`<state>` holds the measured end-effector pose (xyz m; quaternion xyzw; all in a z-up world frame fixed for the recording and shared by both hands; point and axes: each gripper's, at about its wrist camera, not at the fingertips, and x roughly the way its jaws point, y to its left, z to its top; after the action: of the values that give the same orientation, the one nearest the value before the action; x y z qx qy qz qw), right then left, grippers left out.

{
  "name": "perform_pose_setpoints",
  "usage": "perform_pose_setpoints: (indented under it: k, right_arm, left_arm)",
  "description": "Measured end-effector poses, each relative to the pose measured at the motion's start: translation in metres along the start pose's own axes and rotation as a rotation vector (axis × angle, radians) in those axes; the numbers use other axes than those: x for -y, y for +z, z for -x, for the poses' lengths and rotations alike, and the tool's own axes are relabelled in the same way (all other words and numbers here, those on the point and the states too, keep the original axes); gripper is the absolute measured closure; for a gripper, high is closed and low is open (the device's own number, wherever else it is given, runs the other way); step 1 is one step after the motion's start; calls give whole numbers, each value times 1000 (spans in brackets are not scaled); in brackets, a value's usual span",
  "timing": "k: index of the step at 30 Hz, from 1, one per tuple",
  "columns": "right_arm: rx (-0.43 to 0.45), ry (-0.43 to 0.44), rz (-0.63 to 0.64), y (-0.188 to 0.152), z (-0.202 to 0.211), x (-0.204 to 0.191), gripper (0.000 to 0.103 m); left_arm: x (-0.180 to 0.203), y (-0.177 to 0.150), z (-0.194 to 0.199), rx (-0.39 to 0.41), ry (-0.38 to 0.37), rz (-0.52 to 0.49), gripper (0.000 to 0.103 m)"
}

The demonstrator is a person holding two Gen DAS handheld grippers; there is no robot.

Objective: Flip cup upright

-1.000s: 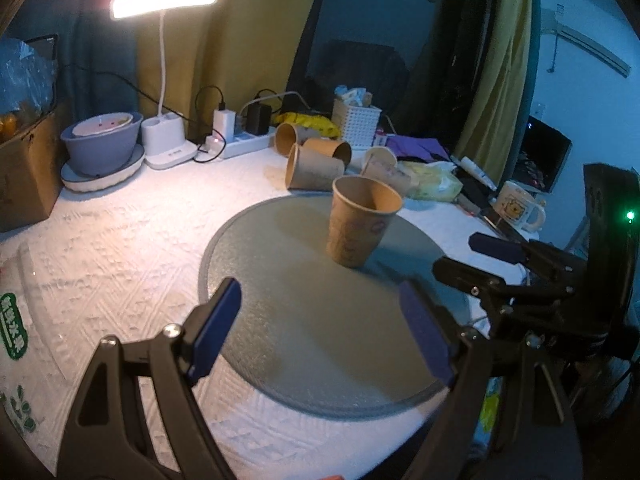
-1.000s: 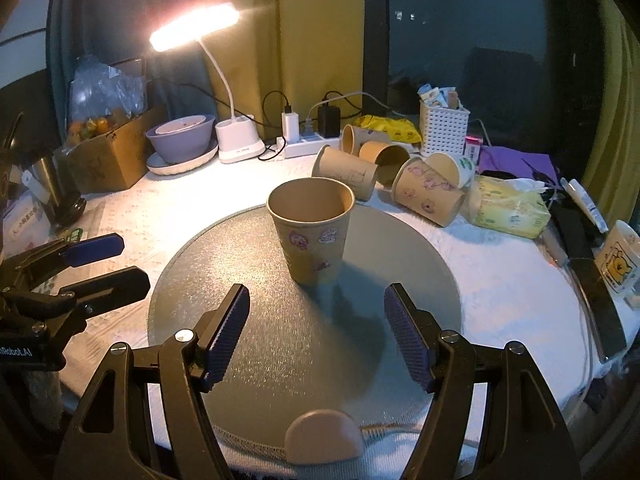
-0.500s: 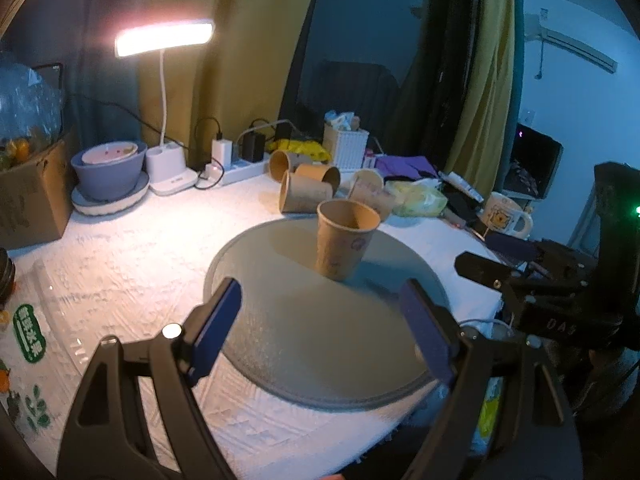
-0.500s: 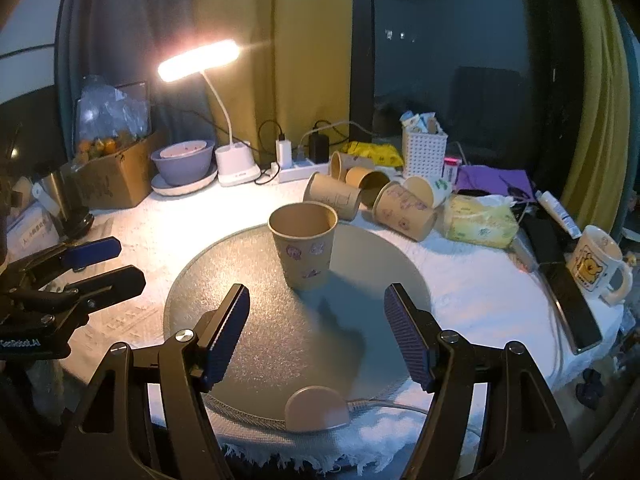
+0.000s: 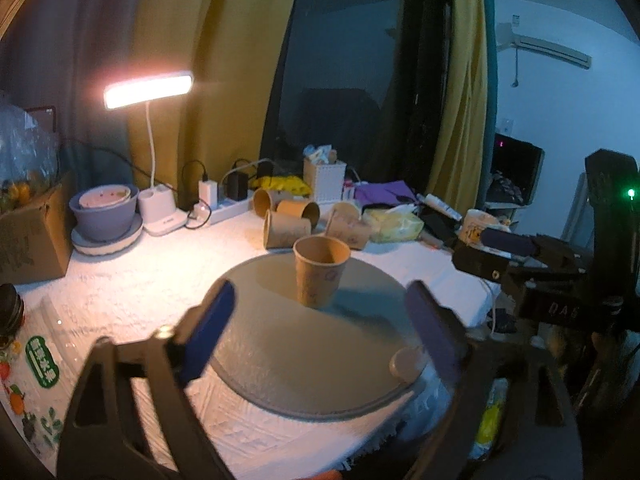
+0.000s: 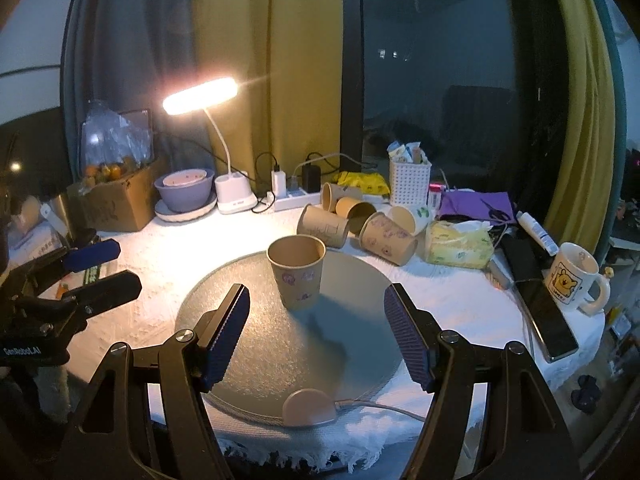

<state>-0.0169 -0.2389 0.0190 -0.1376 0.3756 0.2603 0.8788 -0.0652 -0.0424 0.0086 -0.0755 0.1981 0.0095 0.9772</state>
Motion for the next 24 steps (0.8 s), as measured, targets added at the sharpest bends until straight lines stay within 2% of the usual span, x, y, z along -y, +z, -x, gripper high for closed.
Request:
perform_pose_setpoints:
  k: [24]
  right_arm:
    - [104, -18, 36, 24, 61, -7, 30]
  left_arm:
    - [6, 22, 51, 142, 47, -48, 9]
